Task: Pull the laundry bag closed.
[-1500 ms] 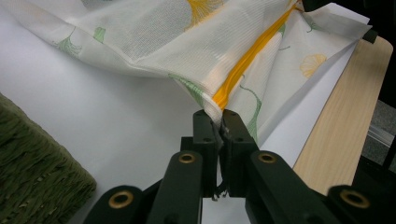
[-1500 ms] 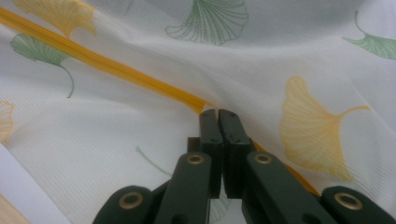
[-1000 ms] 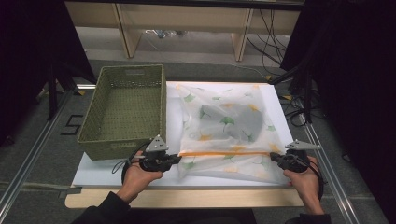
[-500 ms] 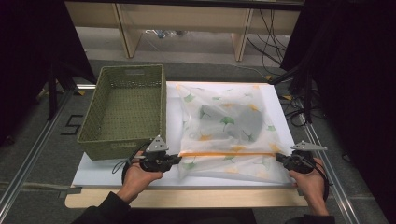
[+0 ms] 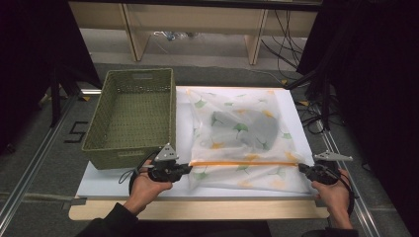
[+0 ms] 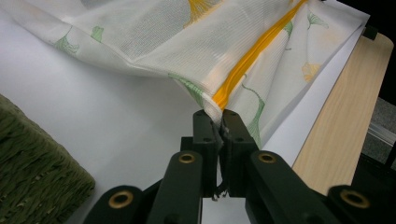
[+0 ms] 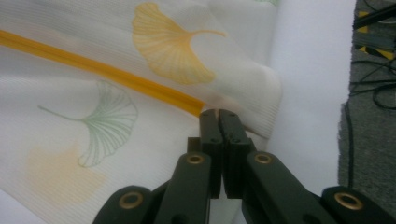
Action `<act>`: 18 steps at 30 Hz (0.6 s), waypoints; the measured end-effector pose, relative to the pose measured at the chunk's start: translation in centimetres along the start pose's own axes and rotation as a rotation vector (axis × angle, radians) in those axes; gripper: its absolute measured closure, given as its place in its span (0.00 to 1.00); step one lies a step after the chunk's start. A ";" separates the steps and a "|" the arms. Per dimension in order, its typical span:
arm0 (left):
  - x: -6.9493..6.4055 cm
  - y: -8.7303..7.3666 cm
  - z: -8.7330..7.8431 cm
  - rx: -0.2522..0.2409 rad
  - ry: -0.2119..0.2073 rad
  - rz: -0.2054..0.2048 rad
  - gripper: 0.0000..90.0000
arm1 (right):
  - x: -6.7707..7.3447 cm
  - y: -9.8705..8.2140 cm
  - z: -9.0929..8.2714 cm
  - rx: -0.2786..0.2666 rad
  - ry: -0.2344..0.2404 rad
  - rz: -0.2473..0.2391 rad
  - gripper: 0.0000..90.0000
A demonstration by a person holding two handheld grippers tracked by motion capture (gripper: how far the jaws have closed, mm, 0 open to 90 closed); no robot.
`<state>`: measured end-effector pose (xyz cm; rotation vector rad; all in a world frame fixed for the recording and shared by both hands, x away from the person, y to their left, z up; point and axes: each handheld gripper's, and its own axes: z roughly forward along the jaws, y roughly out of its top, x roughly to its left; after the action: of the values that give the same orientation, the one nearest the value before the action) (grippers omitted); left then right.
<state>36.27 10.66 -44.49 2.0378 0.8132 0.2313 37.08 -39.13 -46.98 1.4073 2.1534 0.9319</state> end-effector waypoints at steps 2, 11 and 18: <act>0.0 0.0 0.0 0.000 0.006 -0.003 0.95 | 0.3 0.0 -0.3 0.010 -0.013 0.059 1.00; 0.1 0.0 -0.1 0.014 -0.012 0.007 0.95 | -0.2 -0.4 -0.3 0.015 -0.021 0.059 1.00; 0.2 -0.3 0.4 0.006 -0.016 -0.044 0.89 | -0.4 -0.2 0.0 -0.006 -0.005 0.010 1.00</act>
<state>36.45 10.69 -45.01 2.0227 0.8486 0.1874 37.07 -39.52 -47.10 1.4177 2.1395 0.9368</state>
